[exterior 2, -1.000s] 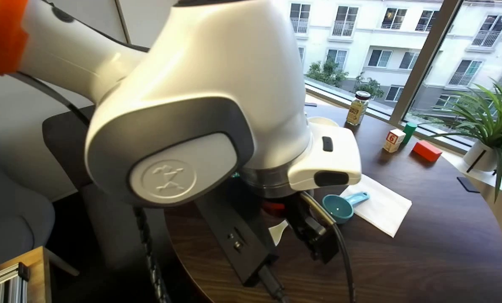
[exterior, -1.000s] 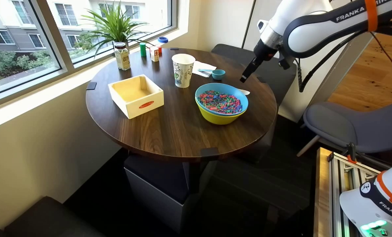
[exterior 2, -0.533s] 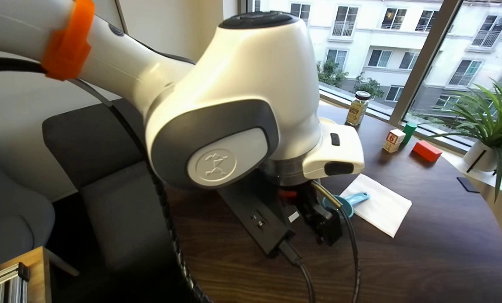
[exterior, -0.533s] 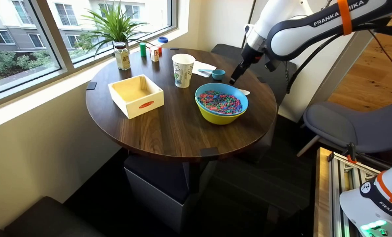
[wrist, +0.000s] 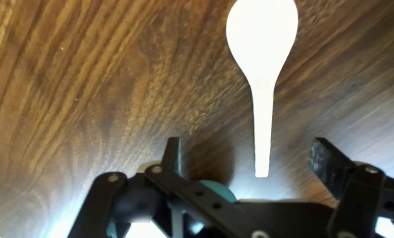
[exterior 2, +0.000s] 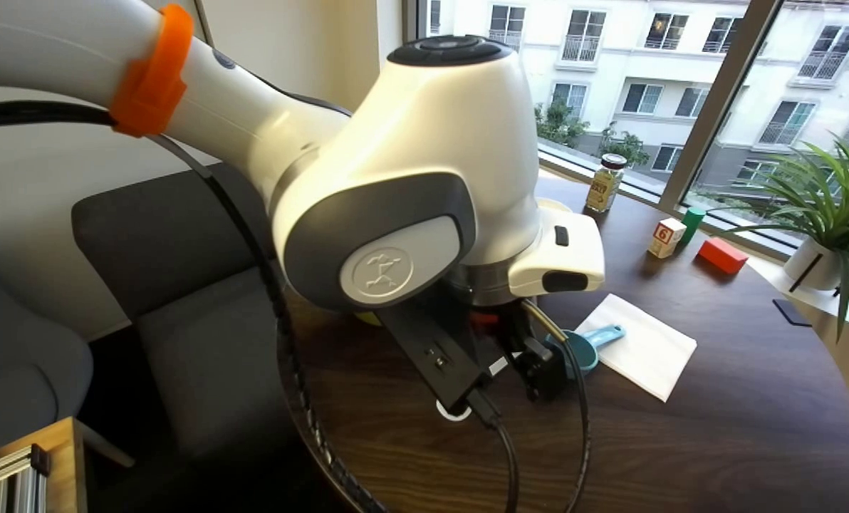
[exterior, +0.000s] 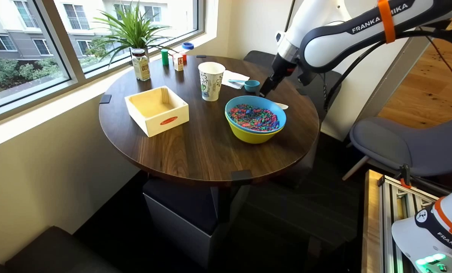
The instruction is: Pick up the wooden spoon and use it to move a spoon of the blue bowl content into the blue scoop near the paper towel and the put the wooden spoon on the table
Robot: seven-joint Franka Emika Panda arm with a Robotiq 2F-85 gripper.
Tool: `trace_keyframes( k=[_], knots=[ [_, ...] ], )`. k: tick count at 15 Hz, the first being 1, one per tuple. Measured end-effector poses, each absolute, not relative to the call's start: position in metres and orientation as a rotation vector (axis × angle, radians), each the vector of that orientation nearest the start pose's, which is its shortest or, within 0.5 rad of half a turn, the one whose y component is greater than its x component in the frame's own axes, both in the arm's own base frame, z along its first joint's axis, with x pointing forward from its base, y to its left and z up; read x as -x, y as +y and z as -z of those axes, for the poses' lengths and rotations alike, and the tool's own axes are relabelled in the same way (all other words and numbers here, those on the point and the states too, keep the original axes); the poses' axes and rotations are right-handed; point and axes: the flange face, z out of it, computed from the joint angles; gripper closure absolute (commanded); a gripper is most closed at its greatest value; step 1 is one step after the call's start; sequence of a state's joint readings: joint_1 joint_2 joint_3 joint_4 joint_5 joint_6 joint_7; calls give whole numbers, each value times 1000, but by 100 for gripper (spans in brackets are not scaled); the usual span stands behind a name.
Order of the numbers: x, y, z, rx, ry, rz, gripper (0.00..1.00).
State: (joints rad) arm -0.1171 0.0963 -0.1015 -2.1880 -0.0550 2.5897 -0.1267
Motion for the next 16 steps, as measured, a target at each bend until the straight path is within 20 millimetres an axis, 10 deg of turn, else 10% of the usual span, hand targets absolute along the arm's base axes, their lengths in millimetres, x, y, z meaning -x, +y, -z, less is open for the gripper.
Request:
trace_keyframes(
  k=[10, 16],
  knots=[
    [-567, -118, -364, 3184, 117, 452, 96],
    [-567, -118, -365, 3181, 131, 455, 97]
  ],
)
